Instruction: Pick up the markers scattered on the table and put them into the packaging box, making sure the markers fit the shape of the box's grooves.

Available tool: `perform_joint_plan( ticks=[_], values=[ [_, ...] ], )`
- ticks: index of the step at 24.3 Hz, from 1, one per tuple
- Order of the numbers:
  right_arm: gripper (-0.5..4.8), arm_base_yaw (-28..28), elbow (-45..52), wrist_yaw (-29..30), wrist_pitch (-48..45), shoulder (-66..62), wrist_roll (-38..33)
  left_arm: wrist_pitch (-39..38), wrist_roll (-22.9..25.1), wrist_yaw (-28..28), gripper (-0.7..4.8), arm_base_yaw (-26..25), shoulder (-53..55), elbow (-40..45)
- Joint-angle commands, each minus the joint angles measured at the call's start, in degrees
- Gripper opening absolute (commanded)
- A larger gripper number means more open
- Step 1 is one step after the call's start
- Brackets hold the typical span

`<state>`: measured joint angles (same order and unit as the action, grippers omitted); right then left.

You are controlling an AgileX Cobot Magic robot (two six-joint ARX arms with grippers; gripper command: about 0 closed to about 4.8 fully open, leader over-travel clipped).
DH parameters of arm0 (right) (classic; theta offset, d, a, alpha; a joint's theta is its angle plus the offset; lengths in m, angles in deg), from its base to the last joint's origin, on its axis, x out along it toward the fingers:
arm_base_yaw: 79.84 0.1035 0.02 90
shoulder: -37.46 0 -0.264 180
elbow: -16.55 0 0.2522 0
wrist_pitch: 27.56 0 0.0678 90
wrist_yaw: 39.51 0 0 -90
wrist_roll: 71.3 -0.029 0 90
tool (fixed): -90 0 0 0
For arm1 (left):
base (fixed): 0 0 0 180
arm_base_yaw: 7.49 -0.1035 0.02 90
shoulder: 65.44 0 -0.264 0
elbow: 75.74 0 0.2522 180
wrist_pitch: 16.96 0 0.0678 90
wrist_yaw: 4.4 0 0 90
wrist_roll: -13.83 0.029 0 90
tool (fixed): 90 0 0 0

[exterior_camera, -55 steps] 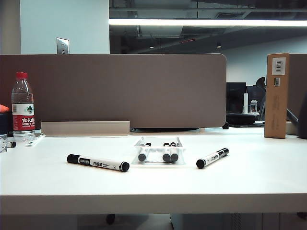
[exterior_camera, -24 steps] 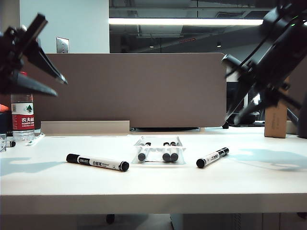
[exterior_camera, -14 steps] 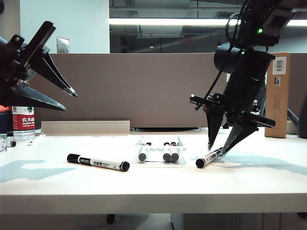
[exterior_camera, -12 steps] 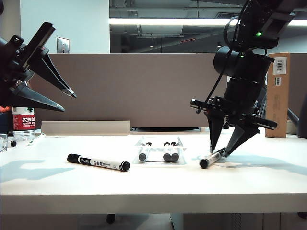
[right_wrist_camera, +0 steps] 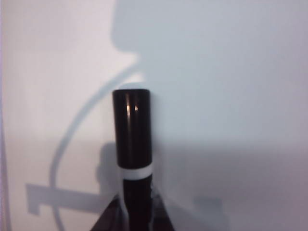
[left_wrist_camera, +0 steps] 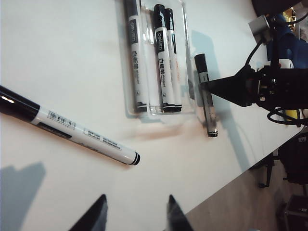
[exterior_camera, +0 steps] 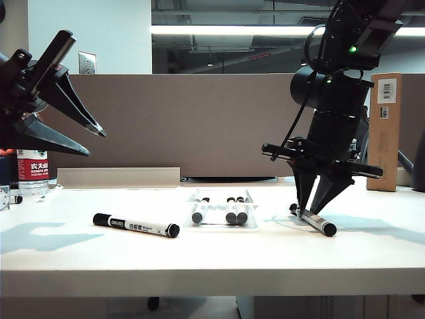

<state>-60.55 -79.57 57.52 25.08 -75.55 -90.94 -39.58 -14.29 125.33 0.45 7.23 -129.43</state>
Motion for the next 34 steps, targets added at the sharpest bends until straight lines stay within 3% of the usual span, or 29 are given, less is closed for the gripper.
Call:
perform_joint_plan(
  ticks=[1, 8, 10, 11, 17, 22, 24, 25, 26, 31, 33, 34],
  values=[
    [-0.08, 0.0, 0.0, -1.2, 0.0, 0.1, 0.7, 0.3, 0.5, 0.4, 1.56, 0.0, -0.2, -0.1],
    [-0.08, 0.6, -10.4, -0.3, 3.8, 0.4, 0.6, 0.2, 0.5, 0.6, 1.56, 0.0, -0.2, -0.1],
    [-0.09, 2.8, -14.6, 8.9, 0.5, 0.1, 0.0, 0.1, 0.5, 0.6, 1.56, 0.0, -0.2, -0.1],
    [-0.09, 3.7, -15.2, 10.0, -1.0, -0.2, -0.1, 0.2, 0.5, 0.5, 1.56, 0.0, -0.2, -0.1],
    [-0.09, 7.7, -17.9, 12.4, -3.8, -5.0, -2.7, 0.3, 0.7, 0.6, 1.56, 0.0, -0.2, -0.1],
    [-0.08, 8.1, -17.9, 11.0, -6.2, -5.6, -2.9, -0.1, 0.7, 3.1, 1.56, 0.0, -0.2, -0.1],
    [0.32, 8.1, -17.9, 11.0, -5.7, -5.6, -2.9, -0.1, 0.7, 3.1, 1.56, 0.0, -0.2, -0.1],
    [0.73, 8.1, -17.9, 11.2, -5.1, -5.6, -2.9, -0.1, 0.7, 3.0, 1.56, 0.0, -0.2, -0.1],
    [1.52, 8.1, -17.9, 11.3, -3.7, -5.6, -2.9, 0.0, 0.7, 3.0, 1.56, 0.0, -0.2, -0.1],
    [1.63, 8.2, -17.9, 11.1, -2.3, -5.6, -2.4, 1.2, 1.4, 2.5, 1.56, 0.0, -0.2, -0.1],
    [1.62, 8.2, -17.9, 14.2, -2.2, -5.5, -2.9, 1.4, 3.5, 2.5, 1.56, 0.0, -0.2, -0.1],
    [1.62, 8.5, -17.9, 21.0, -2.2, -5.4, -2.9, 0.7, 6.8, 0.9, 1.56, 0.0, -0.2, -0.1]
  ],
)
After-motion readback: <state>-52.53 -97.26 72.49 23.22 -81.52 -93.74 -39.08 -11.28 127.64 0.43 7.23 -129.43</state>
